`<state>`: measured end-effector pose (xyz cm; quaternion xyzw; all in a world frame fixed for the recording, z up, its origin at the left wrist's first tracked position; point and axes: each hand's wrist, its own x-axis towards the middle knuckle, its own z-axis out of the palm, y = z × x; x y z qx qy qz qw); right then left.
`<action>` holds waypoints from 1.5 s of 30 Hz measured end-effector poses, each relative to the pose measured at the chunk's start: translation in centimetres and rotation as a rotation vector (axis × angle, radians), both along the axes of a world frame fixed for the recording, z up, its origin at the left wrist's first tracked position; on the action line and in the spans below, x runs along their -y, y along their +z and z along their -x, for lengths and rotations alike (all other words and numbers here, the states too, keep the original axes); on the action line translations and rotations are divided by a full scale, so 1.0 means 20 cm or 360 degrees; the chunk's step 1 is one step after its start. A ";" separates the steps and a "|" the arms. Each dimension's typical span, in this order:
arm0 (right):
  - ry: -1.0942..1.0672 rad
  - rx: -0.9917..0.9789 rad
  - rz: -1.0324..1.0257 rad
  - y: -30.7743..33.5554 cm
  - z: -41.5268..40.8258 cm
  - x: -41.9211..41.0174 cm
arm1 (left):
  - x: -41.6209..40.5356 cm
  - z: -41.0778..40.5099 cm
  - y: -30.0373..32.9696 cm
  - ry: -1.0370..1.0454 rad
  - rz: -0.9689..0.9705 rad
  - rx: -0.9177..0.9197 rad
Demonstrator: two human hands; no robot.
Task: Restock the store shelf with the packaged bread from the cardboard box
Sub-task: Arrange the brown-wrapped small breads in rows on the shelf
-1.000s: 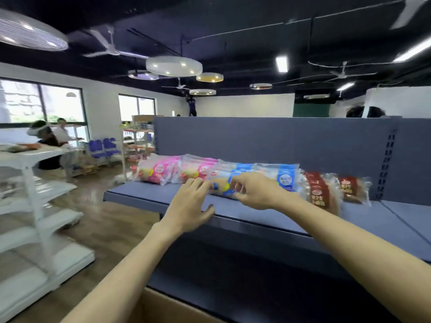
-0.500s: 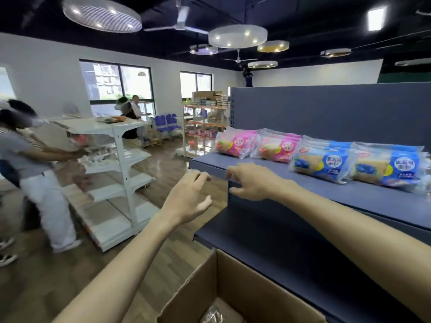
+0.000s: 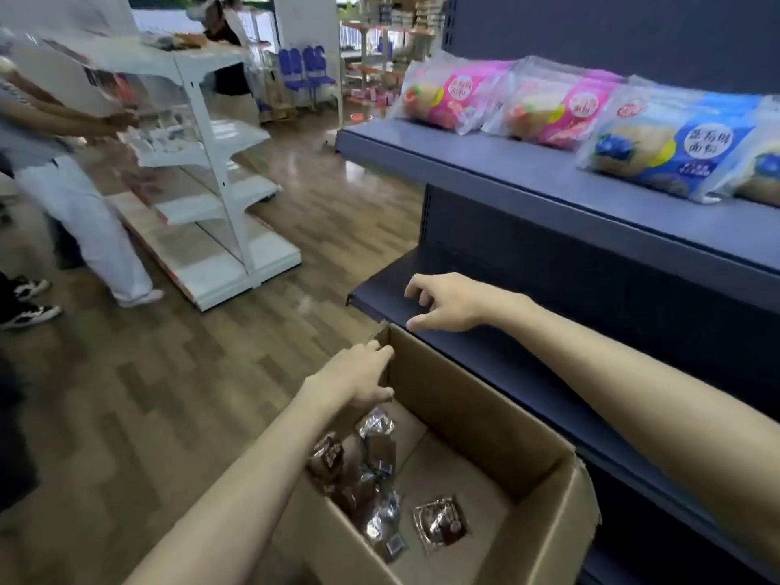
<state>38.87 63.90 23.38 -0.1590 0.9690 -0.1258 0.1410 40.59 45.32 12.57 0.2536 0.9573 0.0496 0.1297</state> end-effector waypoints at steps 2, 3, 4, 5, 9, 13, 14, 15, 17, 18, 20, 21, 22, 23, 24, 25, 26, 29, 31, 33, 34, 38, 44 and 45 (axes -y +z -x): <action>-0.0033 0.0141 0.0006 -0.20 0.01 -0.03 | -0.08 -0.08 -0.23 0.0003 0.0089 0.0164; -0.0058 0.0202 0.0035 -0.29 0.01 -0.05 | -0.12 -0.12 -0.35 0.0014 0.0116 0.0258; -0.0088 0.0246 0.0088 -0.38 0.00 -0.07 | -0.16 -0.15 -0.45 0.0029 0.0130 0.0342; -0.0125 0.0278 0.0148 -0.47 -0.01 -0.09 | -0.19 -0.18 -0.53 0.0054 0.0137 0.0419; -0.0193 0.0510 0.0147 -0.89 -0.09 -0.16 | -0.29 -0.29 -0.79 0.0146 0.0209 0.0733; -0.0253 0.0911 0.0021 -1.24 -0.21 -0.25 | -0.34 -0.37 -0.95 0.0202 0.0305 0.0895; -0.0266 0.0997 0.0008 -1.30 -0.24 -0.28 | -0.35 -0.37 -0.98 0.0207 0.0316 0.0876; -0.0272 0.1059 -0.0016 -1.36 -0.26 -0.30 | -0.36 -0.38 -1.01 0.0212 0.0336 0.0859; -0.0285 0.1125 -0.0099 -1.46 -0.30 -0.35 | -0.40 -0.38 -1.07 0.0213 0.0383 0.0845; -0.0288 0.1133 -0.0149 -1.50 -0.32 -0.36 | -0.44 -0.39 -1.09 0.0213 0.0378 0.0848; -0.0262 0.1116 -0.0240 -1.56 -0.32 -0.39 | -0.51 -0.39 -1.15 0.0227 0.0310 0.0855; -0.0244 0.1095 -0.0274 -1.57 -0.31 -0.39 | -0.55 -0.40 -1.18 0.0236 0.0273 0.0853; -0.0233 0.1072 -0.0302 -1.59 -0.31 -0.39 | -0.58 -0.41 -1.21 0.0229 0.0245 0.0840; -0.0227 0.1045 -0.0325 -1.59 -0.30 -0.39 | -0.60 -0.42 -1.24 0.0225 0.0232 0.0833; -0.0228 0.1021 -0.0341 -1.60 -0.29 -0.39 | -0.62 -0.44 -1.26 0.0232 0.0215 0.0846; -0.0233 0.1000 -0.0352 -1.61 -0.29 -0.39 | -0.64 -0.45 -1.29 0.0260 0.0196 0.0879; -0.0238 0.0989 -0.0360 -1.62 -0.29 -0.39 | -0.65 -0.46 -1.31 0.0295 0.0182 0.0898; -0.0232 0.0981 -0.0371 -1.64 -0.29 -0.40 | -0.67 -0.46 -1.35 0.0361 0.0200 0.0823; -0.0213 0.0989 -0.0382 -1.65 -0.30 -0.41 | -0.67 -0.45 -1.36 0.0352 0.0174 0.0793; -0.0211 0.1003 -0.0412 -1.66 -0.31 -0.42 | -0.67 -0.46 -1.37 0.0357 0.0145 0.0845; -0.0218 0.1008 -0.0425 -1.65 -0.31 -0.43 | -0.66 -0.46 -1.38 0.0369 0.0141 0.0881; -0.0248 0.1018 -0.0415 -1.64 -0.30 -0.44 | -0.66 -0.48 -1.40 0.0342 0.0161 0.0955; -0.0235 0.0993 -0.0411 -1.64 -0.30 -0.42 | -0.67 -0.48 -1.36 0.0131 0.0544 0.0747; -0.0235 0.0996 -0.0412 -1.64 -0.30 -0.42 | -0.67 -0.47 -1.35 0.0101 0.0578 0.0720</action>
